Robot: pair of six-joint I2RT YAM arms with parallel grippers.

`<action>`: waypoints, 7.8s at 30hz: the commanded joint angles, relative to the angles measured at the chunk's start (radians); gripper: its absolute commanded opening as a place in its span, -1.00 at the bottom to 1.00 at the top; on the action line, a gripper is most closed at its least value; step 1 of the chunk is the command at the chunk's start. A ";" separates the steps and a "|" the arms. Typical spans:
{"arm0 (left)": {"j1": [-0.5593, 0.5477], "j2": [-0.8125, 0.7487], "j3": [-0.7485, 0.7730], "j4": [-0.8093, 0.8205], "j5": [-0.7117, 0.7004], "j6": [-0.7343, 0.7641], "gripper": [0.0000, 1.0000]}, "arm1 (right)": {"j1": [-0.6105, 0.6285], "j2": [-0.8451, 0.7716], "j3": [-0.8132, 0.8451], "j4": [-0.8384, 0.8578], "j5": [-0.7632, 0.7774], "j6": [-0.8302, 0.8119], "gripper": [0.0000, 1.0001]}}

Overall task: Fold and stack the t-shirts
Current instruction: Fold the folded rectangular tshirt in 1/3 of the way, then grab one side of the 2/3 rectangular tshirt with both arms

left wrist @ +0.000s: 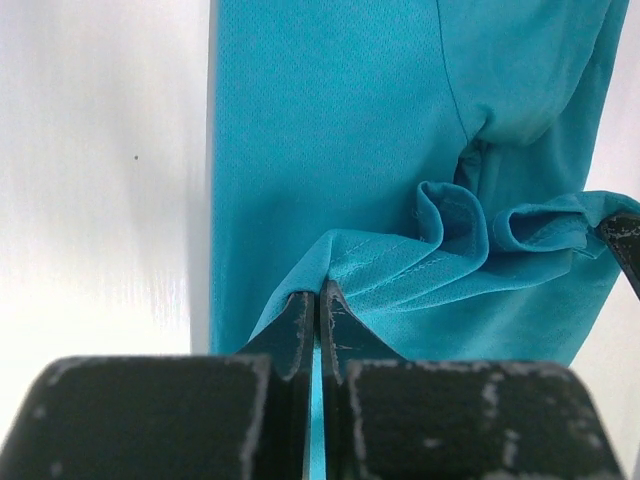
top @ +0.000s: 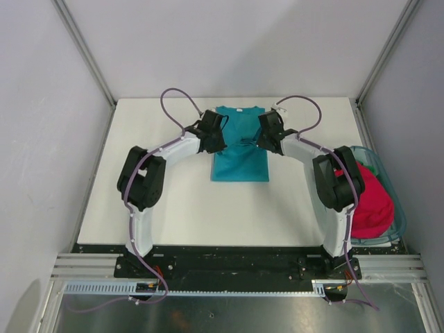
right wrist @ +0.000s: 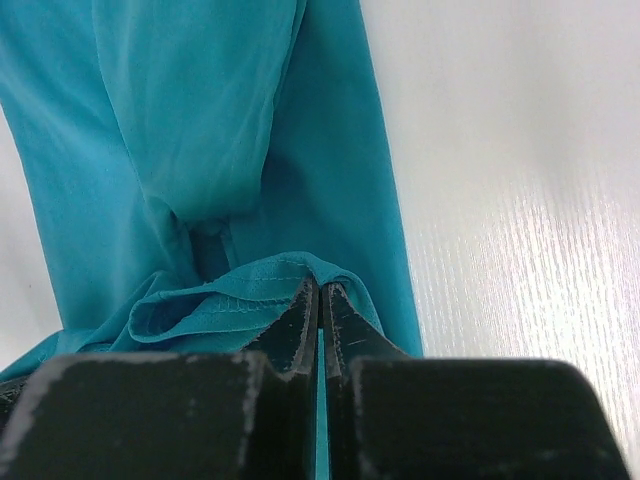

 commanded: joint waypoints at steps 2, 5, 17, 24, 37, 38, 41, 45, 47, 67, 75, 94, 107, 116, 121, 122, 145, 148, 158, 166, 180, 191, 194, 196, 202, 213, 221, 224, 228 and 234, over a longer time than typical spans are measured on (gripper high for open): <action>0.019 0.035 0.078 0.020 0.015 0.036 -1.00 | -0.015 0.042 0.094 -0.008 -0.015 -0.016 -1.00; 0.027 0.044 0.092 0.021 0.024 0.031 -1.00 | -0.019 0.057 0.116 -0.025 -0.013 -0.018 -1.00; 0.045 0.070 0.124 0.020 0.052 0.028 -1.00 | -0.028 0.081 0.136 -0.070 -0.002 -0.011 -1.00; 0.055 0.063 0.133 0.033 0.060 0.046 -0.32 | -0.035 0.067 0.144 -0.061 -0.011 -0.025 -0.54; 0.079 -0.097 0.025 0.044 0.067 0.107 -0.09 | -0.011 -0.066 0.128 -0.095 0.000 -0.062 -0.01; 0.078 -0.101 0.014 0.044 0.072 0.108 -0.21 | 0.000 -0.071 0.123 -0.092 0.004 -0.065 -0.03; 0.077 -0.103 -0.008 0.044 0.087 0.100 -0.51 | 0.031 -0.071 0.117 -0.078 -0.004 -0.072 -0.14; 0.072 -0.081 -0.016 0.045 0.119 0.089 -0.75 | 0.056 -0.035 0.128 -0.055 -0.033 -0.077 -0.24; 0.072 -0.065 -0.011 0.045 0.125 0.089 -0.83 | 0.061 -0.006 0.141 -0.052 -0.050 -0.079 -0.27; 0.119 0.299 0.361 0.045 0.191 0.126 -0.87 | -0.012 0.316 0.425 -0.123 -0.111 -0.110 -0.32; 0.140 0.302 0.372 0.045 0.202 0.144 -0.87 | -0.028 0.310 0.443 -0.143 -0.112 -0.123 -0.32; 0.164 0.231 0.378 0.044 0.229 0.157 -0.86 | 0.065 0.265 0.487 -0.174 -0.082 -0.145 -0.53; 0.180 0.094 0.251 0.046 0.255 0.132 -0.76 | 0.054 0.415 0.520 -0.199 -0.103 -0.129 -0.68; 0.147 -0.176 -0.142 0.057 0.283 0.062 -0.54 | 0.057 0.393 0.535 -0.220 -0.101 -0.124 -0.64; 0.123 -0.278 -0.325 0.095 0.317 0.031 -0.44 | 0.052 0.375 0.609 -0.268 -0.111 -0.124 -0.62; 0.117 -0.293 -0.351 0.103 0.321 0.029 -0.41 | 0.047 0.364 0.620 -0.277 -0.112 -0.125 -0.60; 0.105 -0.304 -0.451 0.169 0.320 -0.002 -0.32 | -0.028 -0.130 -0.046 -0.290 -0.203 -0.035 -0.53; 0.104 -0.268 -0.427 0.170 0.304 -0.002 -0.37 | -0.022 -0.136 -0.077 -0.286 -0.197 -0.032 -0.54; 0.096 -0.172 -0.430 0.169 0.275 0.017 -0.45 | 0.002 -0.124 -0.146 -0.263 -0.178 -0.028 -0.55; 0.083 -0.153 -0.428 0.132 0.242 0.021 -0.48 | 0.012 -0.126 -0.180 -0.259 -0.165 -0.027 -0.55; 0.076 -0.191 -0.427 0.094 0.235 0.025 -0.48 | 0.001 -0.145 -0.250 -0.242 -0.151 -0.024 -0.50; 0.073 -0.185 -0.436 0.090 0.220 0.011 -0.44 | 0.001 -0.169 -0.254 -0.249 -0.149 -0.024 -0.36; 0.072 -0.187 -0.437 0.090 0.219 0.008 -0.44 | 0.000 -0.176 -0.254 -0.256 -0.147 -0.024 -0.34; 0.073 -0.190 -0.438 0.090 0.221 0.007 -0.44 | 0.002 -0.179 -0.254 -0.263 -0.136 -0.022 -0.32; 0.073 -0.192 -0.441 0.090 0.221 0.006 -0.44 | 0.006 -0.193 -0.254 -0.265 -0.115 -0.025 -0.21; 0.072 -0.191 -0.447 0.090 0.221 0.004 -0.44 | 0.036 -0.153 -0.260 -0.247 -0.155 0.006 -0.23; 0.070 -0.196 -0.456 0.089 0.218 0.004 -0.43 | 0.031 -0.145 -0.284 -0.242 -0.158 0.017 -0.44; 0.068 -0.203 -0.464 0.089 0.215 0.004 -0.43 | 0.022 -0.148 -0.289 -0.240 -0.161 0.019 -0.70; 0.064 -0.216 -0.474 0.090 0.215 0.000 -0.39 | 0.015 -0.154 -0.290 -0.234 -0.168 0.021 -0.92; 0.050 -0.213 -0.477 0.090 0.218 -0.013 -0.35 | 0.007 -0.158 -0.290 -0.231 -0.177 0.020 -1.00</action>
